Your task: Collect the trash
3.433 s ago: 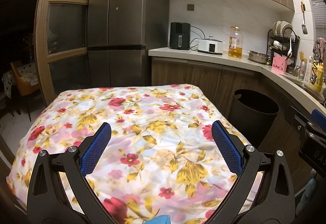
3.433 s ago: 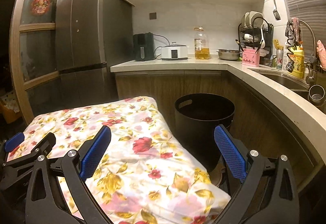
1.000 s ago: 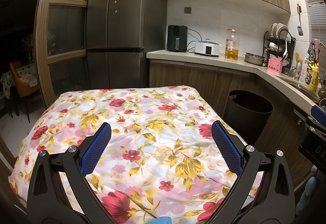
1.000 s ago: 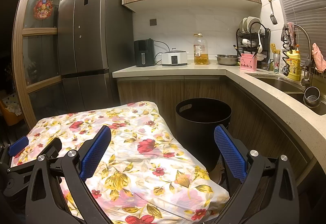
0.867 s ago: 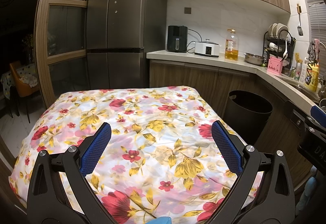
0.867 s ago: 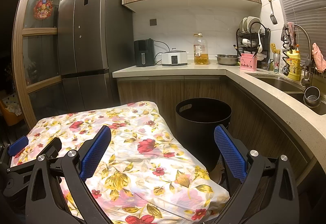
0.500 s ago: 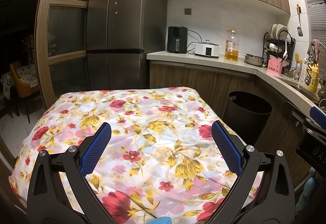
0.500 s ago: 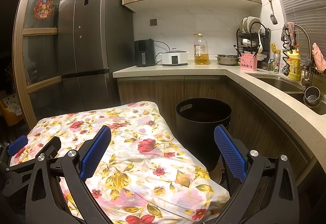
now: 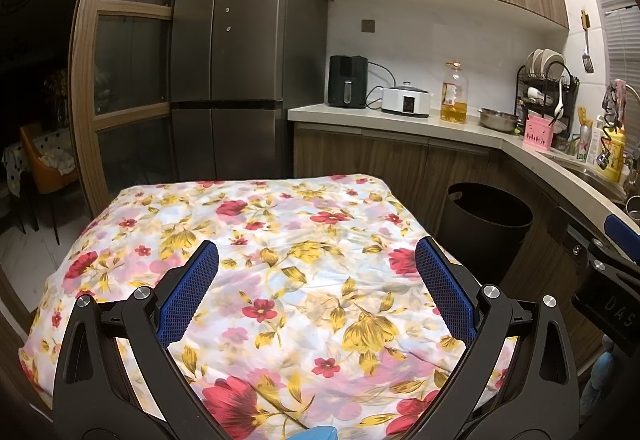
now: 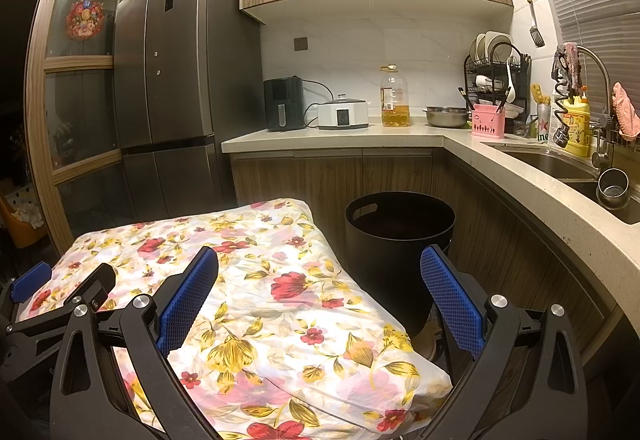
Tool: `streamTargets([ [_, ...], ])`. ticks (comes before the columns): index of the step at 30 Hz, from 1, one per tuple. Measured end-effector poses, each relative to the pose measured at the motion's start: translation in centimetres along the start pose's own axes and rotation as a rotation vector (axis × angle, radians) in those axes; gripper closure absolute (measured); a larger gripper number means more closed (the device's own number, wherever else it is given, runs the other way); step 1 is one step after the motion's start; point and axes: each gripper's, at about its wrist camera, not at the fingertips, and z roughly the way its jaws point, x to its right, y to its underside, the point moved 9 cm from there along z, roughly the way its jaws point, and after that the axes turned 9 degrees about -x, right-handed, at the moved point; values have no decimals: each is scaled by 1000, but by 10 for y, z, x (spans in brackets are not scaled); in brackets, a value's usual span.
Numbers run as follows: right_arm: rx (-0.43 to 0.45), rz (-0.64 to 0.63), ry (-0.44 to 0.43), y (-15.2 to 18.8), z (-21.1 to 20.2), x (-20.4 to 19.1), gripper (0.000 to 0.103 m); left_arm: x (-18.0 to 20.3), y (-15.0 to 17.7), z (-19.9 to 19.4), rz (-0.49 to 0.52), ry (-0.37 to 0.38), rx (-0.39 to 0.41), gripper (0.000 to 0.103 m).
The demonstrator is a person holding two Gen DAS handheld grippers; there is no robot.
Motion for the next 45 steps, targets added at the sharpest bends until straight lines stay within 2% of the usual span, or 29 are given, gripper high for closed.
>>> streamTargets([
  [30, 3, 5, -2, -1, -1, -1, 6, 2, 1, -6, 8, 6, 23, 6],
  [36, 3, 7, -2, -1, -2, -2, 6, 3, 3, -4, 15, 15, 18, 15],
  [45, 3, 7, -3, -1, -2, 0, 6, 3, 4, -6, 10, 10, 21, 15],
])
